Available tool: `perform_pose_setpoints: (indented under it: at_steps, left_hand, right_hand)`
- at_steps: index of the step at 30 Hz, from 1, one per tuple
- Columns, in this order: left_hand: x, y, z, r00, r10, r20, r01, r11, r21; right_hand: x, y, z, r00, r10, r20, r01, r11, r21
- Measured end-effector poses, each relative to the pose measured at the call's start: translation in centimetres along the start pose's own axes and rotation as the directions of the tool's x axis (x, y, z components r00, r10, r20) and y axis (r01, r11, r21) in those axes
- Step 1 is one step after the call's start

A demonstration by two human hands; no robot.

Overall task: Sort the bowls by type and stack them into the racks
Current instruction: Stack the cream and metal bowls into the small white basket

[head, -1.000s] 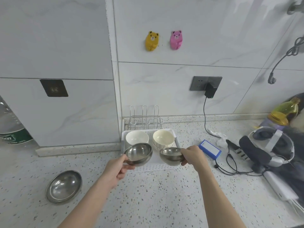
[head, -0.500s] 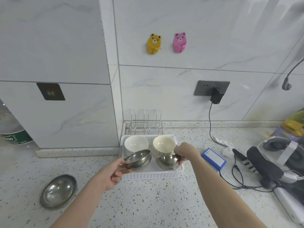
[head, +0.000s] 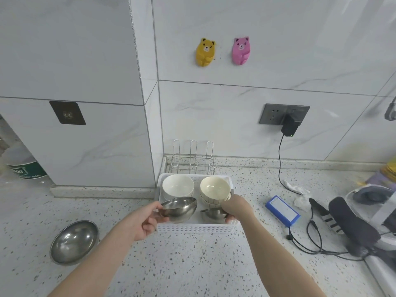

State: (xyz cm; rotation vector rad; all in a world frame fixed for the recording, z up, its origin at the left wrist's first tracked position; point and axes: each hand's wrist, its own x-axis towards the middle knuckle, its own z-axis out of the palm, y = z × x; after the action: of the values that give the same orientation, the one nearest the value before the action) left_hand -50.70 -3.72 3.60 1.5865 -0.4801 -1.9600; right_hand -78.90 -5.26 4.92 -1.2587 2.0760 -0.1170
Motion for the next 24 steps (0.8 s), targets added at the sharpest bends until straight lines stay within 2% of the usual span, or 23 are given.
perform_pose_setpoints:
  at_steps: [5,7,9,10,12,14,16,18,20,24]
  left_hand:
    - [0.4,0.3,-0.2,1.0,0.005,-0.001,-0.004,0.999,0.048]
    - [0.7,0.5,-0.5,1.0,0.012,-0.006,-0.011,0.997,0.076]
    - [1.0,0.6,-0.9,1.0,0.009,-0.006,-0.008,0.994,0.112]
    - [1.1,0.6,-1.1,1.0,0.006,-0.003,-0.005,0.991,0.131]
    - [1.4,0.7,-1.5,1.0,-0.003,-0.005,0.004,0.986,0.166]
    - [1.7,0.9,-1.7,1.0,-0.014,-0.021,0.018,0.98,0.2]
    - [1.8,1.0,-1.6,0.999,-0.018,-0.038,0.026,0.975,0.221]
    - [1.8,1.2,-1.4,0.999,-0.013,-0.047,0.024,0.969,0.244]
    - [1.7,1.4,-1.0,0.999,-0.012,-0.05,0.026,0.96,0.28]
    - [1.5,1.4,-0.3,0.997,-0.012,-0.075,0.039,0.931,0.364]
  right_hand:
    - [-0.7,0.6,1.1,0.999,0.028,0.038,-0.028,0.999,-0.021]
    - [-1.0,0.9,0.7,0.998,-0.01,-0.06,0.001,0.99,-0.138]
    - [-1.2,1.1,0.2,0.975,-0.128,-0.18,0.084,0.969,-0.232]
    - [-1.3,1.0,0.2,0.956,-0.21,-0.204,0.163,0.961,-0.222]
    - [-1.8,0.7,0.4,0.916,-0.36,-0.176,0.352,0.933,-0.074]
    - [-2.3,0.3,1.0,0.889,-0.448,-0.095,0.458,0.875,0.155]
    - [-2.7,0.2,1.8,0.861,-0.507,0.029,0.482,0.834,0.268]
    - [-2.9,-0.1,2.9,0.824,-0.554,0.121,0.508,0.816,0.277]
    - [-3.1,-0.4,3.7,0.806,-0.573,0.147,0.515,0.802,0.303]
    - [-3.0,-0.5,4.2,0.823,-0.551,0.14,0.473,0.799,0.371]
